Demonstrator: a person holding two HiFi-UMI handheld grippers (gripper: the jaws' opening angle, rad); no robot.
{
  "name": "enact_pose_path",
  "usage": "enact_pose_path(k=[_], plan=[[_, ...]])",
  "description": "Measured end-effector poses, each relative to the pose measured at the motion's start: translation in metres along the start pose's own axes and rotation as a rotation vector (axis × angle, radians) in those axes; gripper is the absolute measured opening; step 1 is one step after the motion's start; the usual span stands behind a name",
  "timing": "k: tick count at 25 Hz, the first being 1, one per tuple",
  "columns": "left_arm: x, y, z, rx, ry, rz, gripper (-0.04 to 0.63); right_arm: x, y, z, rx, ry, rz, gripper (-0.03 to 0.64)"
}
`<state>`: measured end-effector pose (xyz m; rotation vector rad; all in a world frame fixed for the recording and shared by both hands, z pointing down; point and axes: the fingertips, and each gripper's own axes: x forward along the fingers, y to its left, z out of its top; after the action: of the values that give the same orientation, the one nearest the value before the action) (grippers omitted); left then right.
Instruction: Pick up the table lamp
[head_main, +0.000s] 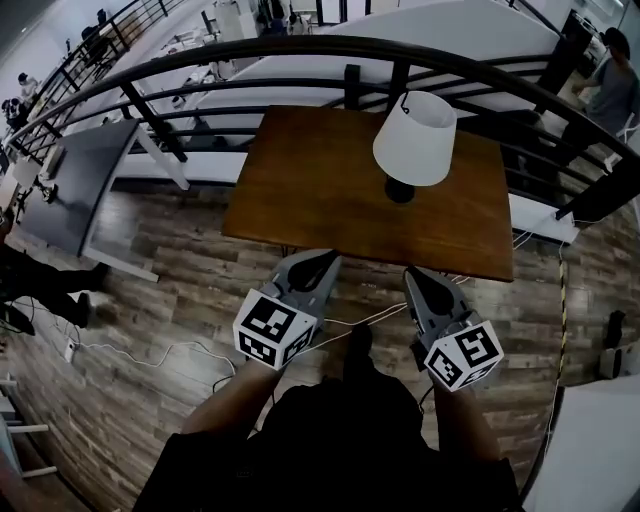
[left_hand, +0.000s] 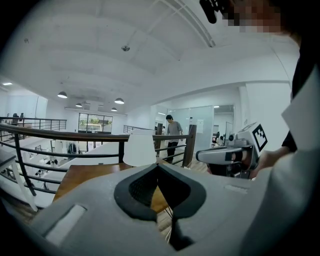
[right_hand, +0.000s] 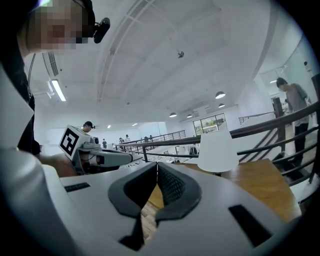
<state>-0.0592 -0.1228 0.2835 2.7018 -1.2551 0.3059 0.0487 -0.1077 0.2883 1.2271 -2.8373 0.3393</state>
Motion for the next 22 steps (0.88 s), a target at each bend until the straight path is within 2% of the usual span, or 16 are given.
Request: enact_pose_path(k=[5, 11, 22], plan=[[0.064, 0.015, 0.008, -0.003, 0.033, 0.014, 0.006, 0.032, -0.056, -0.005, 0.025, 0.039, 0.020, 0.014], [0.124, 0.027, -0.008, -0.002, 0.068, 0.025, 0.006, 0.060, -0.114, -0.026, -0.041, 0.065, 0.012, 0.015], [0.168, 0.078, -0.053, -0.057, 0.079, -0.013, 0.006, 0.115, -0.145, -0.063, 0.027, 0.136, -0.028, 0.015]])
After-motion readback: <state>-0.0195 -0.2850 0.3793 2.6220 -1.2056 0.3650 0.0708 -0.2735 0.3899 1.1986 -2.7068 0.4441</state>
